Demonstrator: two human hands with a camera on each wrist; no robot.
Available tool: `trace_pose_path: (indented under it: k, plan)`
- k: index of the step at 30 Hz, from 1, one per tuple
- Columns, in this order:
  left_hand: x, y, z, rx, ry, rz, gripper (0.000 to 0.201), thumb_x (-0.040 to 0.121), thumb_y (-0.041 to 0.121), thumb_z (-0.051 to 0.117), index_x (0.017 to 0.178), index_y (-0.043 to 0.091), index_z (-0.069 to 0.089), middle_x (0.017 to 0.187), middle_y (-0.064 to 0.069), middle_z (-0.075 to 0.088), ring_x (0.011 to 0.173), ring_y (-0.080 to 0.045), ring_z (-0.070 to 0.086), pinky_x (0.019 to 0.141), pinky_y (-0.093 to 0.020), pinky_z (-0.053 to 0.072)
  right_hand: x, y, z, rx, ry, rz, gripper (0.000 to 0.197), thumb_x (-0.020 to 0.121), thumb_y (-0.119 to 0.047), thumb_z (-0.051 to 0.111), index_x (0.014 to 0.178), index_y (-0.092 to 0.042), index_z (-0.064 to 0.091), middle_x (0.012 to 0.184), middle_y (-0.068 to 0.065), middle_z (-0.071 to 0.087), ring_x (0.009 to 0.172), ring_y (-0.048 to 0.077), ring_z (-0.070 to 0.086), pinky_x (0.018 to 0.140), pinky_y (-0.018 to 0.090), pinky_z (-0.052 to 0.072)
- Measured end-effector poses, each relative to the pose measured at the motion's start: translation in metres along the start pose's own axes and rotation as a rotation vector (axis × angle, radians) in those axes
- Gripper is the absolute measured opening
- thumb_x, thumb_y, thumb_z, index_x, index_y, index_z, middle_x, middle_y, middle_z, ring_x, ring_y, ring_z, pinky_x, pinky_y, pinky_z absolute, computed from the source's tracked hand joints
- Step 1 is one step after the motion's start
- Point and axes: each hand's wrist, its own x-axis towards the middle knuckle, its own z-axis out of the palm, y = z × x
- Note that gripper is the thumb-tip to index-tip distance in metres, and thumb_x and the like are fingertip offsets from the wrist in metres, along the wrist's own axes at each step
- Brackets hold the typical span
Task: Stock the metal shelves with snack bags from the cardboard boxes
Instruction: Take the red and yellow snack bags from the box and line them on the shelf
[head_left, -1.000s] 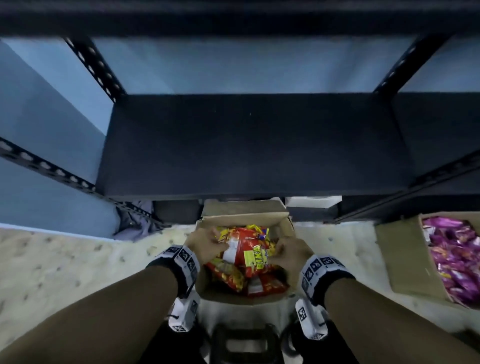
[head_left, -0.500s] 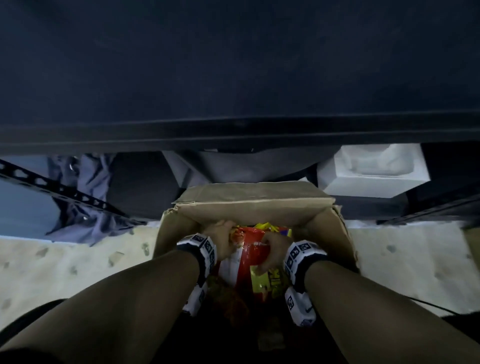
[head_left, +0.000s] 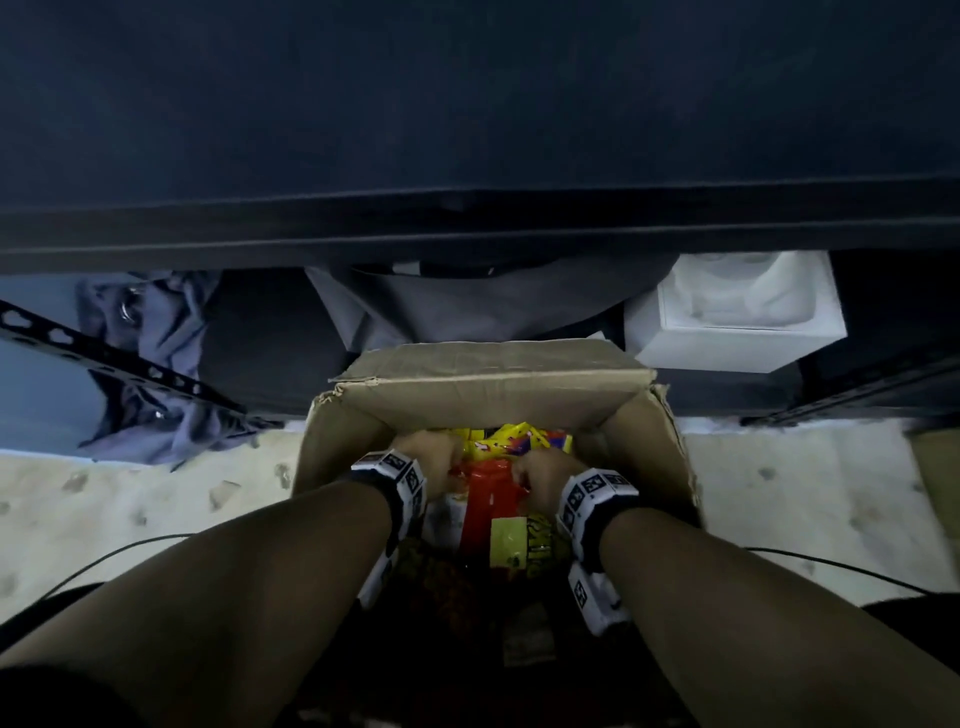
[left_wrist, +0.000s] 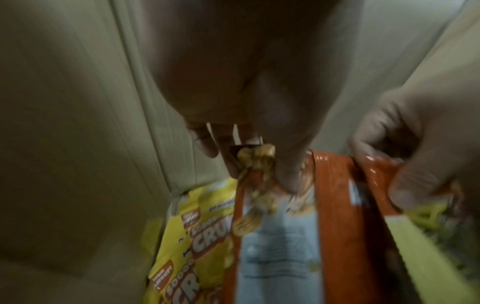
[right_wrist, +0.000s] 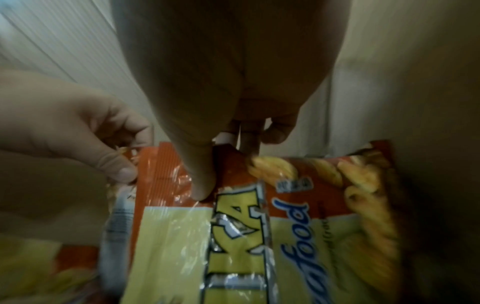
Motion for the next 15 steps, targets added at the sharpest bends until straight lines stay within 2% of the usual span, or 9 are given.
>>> trace_pose_path:
  k: [2,4,6,8,10,11,12,14,15]
  plan:
    - [-0.026,0.005,-0.014,-0.012,-0.002,0.018,0.025,0.090,0.035,0.070,0.112,0.025,0.063,0.119,0.000,0.065,0.105,-0.023,0.063,0.084,-0.028,0.047,-0.029,-0.007,-0.005,0.022,0.024,0.024,0.018,0.089,-0.020,0.076,0.084,-0.022,0.058,0.105,0.008,0.066,0.099,0.028,0.061,0.081,0.029,0.045]
    - [-0.058,0.010,-0.031,-0.030,0.016,0.038,0.015,0.088,0.031,0.068,0.101,0.029,0.061,0.112,0.000,0.065,0.095,-0.022,0.061,0.081,-0.028,0.047,-0.065,-0.017,-0.014,0.075,0.068,0.051,0.011,0.090,-0.025,0.075,0.096,-0.020,0.066,0.110,0.006,0.067,0.105,0.027,0.063,0.086,0.029,0.048]
    - [-0.092,0.016,-0.051,-0.063,0.046,0.030,0.015,0.085,0.029,0.068,0.089,0.028,0.054,0.100,0.002,0.065,0.087,-0.022,0.058,0.074,-0.029,0.044,-0.102,-0.031,-0.025,0.116,0.126,0.073,0.014,0.091,-0.024,0.073,0.104,-0.019,0.070,0.111,0.004,0.069,0.107,0.024,0.064,0.083,0.025,0.044]
    - [-0.128,0.022,-0.075,-0.107,0.059,0.030,0.020,0.084,0.029,0.068,0.082,0.024,0.049,0.087,0.006,0.062,0.083,-0.021,0.060,0.072,-0.032,0.048,-0.137,-0.045,-0.040,0.133,0.175,0.105,0.010,0.091,-0.024,0.073,0.096,-0.024,0.064,0.106,0.003,0.070,0.105,0.023,0.066,0.080,0.024,0.043]
    - [-0.163,0.029,-0.103,-0.147,0.071,0.051,0.019,0.085,0.035,0.067,0.078,0.027,0.051,0.080,0.012,0.061,0.079,-0.016,0.062,0.073,-0.032,0.051,-0.169,-0.060,-0.053,0.175,0.212,0.156,0.015,0.089,-0.025,0.075,0.090,-0.024,0.060,0.099,0.002,0.070,0.097,0.023,0.067,0.080,0.028,0.053]
    - [-0.180,0.033,-0.118,-0.162,0.075,0.064,0.016,0.084,0.039,0.066,0.079,0.030,0.054,0.080,0.014,0.063,0.078,-0.013,0.063,0.075,-0.032,0.053,-0.185,-0.068,-0.062,0.198,0.228,0.183,0.014,0.089,-0.025,0.075,0.090,-0.022,0.062,0.098,0.002,0.069,0.091,0.021,0.067,0.076,0.029,0.056]
    - [-0.197,0.035,-0.131,-0.179,0.074,0.069,0.015,0.084,0.041,0.066,0.078,0.032,0.056,0.079,0.016,0.064,0.078,-0.012,0.065,0.077,-0.031,0.055,-0.203,-0.077,-0.072,0.217,0.246,0.194,0.013,0.090,-0.025,0.076,0.091,-0.020,0.064,0.098,0.001,0.068,0.085,0.017,0.066,0.067,0.023,0.056]
    - [-0.232,0.043,-0.160,-0.182,0.096,0.089,0.022,0.084,0.039,0.070,0.073,0.034,0.052,0.079,0.016,0.063,0.080,-0.014,0.066,0.076,-0.027,0.052,-0.238,-0.092,-0.090,0.290,0.240,0.195,0.011,0.091,-0.020,0.076,0.097,-0.013,0.069,0.100,0.000,0.061,0.071,0.006,0.059,0.047,0.006,0.042]
    - [-0.250,0.047,-0.175,-0.176,0.119,0.100,0.022,0.084,0.036,0.072,0.074,0.033,0.052,0.081,0.015,0.062,0.081,-0.014,0.066,0.073,-0.024,0.048,-0.256,-0.100,-0.101,0.321,0.225,0.195,0.012,0.092,-0.016,0.076,0.100,-0.009,0.070,0.100,0.001,0.059,0.068,0.001,0.055,0.043,0.005,0.039]
